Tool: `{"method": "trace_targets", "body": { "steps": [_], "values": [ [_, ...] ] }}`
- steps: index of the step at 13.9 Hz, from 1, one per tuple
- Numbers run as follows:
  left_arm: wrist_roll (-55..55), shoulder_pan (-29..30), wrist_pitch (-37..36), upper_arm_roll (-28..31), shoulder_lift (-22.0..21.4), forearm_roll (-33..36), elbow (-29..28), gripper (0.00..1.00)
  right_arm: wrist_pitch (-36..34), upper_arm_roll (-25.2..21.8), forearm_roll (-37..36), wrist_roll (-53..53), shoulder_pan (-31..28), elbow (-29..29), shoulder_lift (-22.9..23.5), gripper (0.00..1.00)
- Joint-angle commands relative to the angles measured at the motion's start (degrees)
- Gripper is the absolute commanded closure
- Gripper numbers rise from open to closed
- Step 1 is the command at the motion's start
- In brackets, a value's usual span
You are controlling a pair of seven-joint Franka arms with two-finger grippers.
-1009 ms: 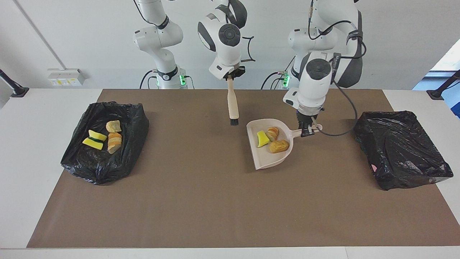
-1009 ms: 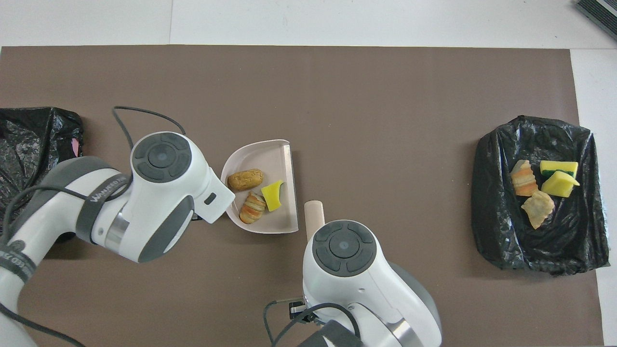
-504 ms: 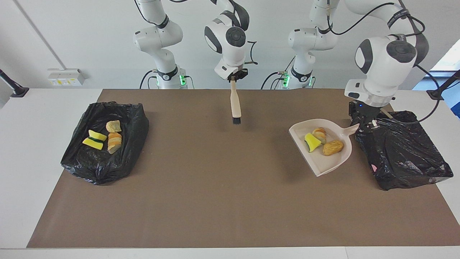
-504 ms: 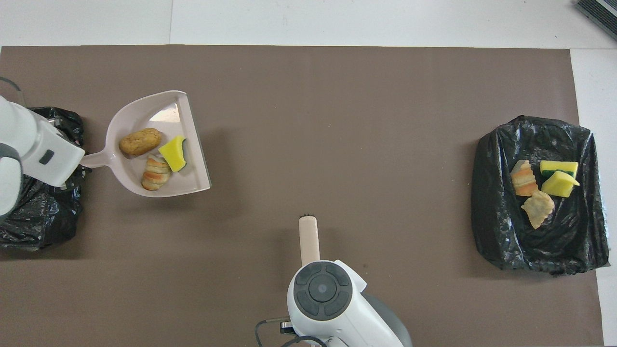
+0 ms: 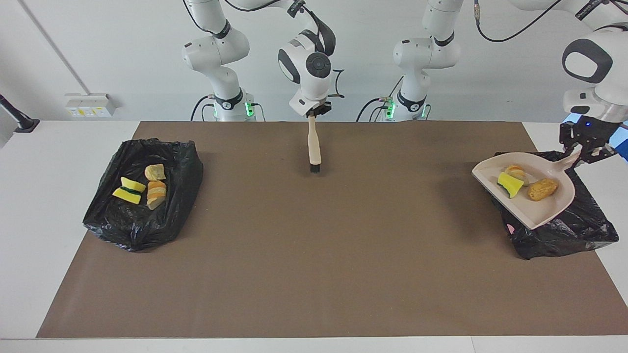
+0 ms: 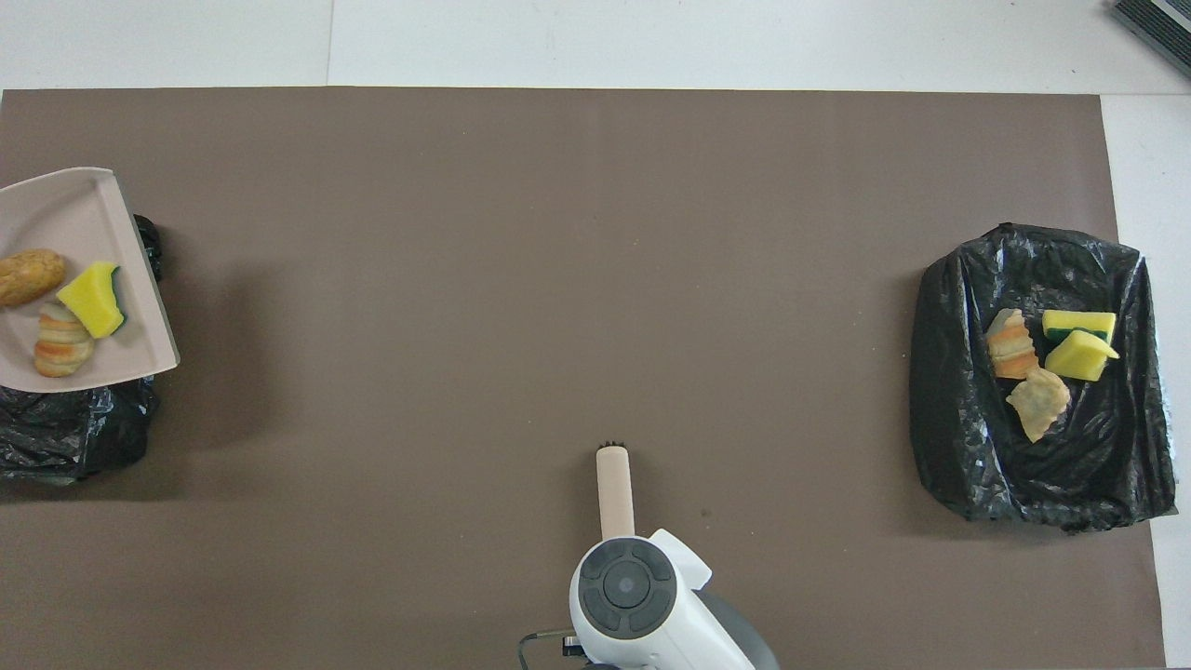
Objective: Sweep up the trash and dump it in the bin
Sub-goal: 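Tip the dustpan into the black bag with the left gripper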
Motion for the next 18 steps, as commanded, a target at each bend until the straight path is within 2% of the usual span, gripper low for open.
{"method": "trace_targets", "body": {
  "steps": [1, 5, 9, 11, 14, 16, 17, 18],
  "values": [
    [6.5, 4.8, 1.7, -0.3, 3.3, 3.6, 5.2, 1.00, 2.6, 0.2, 0.3, 1.5, 1.0, -2.5, -1.7, 1.00],
    [9.4, 6.1, 3.3, -0.3, 8.8, 14.4, 10.4, 1.00, 6.0, 0.2, 5.7, 1.5, 1.0, -3.2, -0.8, 1.00],
    [9.2, 5.5, 5.9, -0.8, 9.5, 29.3, 10.4, 1.00, 5.7, 0.2, 5.6, -1.0, 1.0, -3.2, -0.3, 1.00],
    [9.2, 5.2, 5.7, -1.6, 10.0, 33.8, 10.4, 1.00, 5.2, 0.1, 5.6, -3.1, 1.0, -3.2, 0.0, 1.00],
    [9.0, 4.6, 4.5, -3.9, 9.8, 44.9, 10.6, 1.00, 5.3, 0.1, 5.5, -3.1, 1.0, -3.2, 0.2, 1.00],
    [8.5, 5.2, 4.0, -4.0, 9.9, 45.8, 12.0, 1.00, 5.7, 0.1, 5.5, -3.1, 0.9, -3.2, 1.2, 1.00],
    [8.7, 5.5, 3.8, -4.1, 10.1, 45.8, 14.6, 1.00, 6.1, 0.1, 5.5, -2.9, 0.9, -3.1, 1.9, 0.98],
    [9.0, 5.5, 3.4, -4.0, 10.7, 46.0, 16.2, 1.00, 6.2, 0.1, 5.5, -2.9, 0.9, -3.0, 2.3, 0.92]
  ]
}}
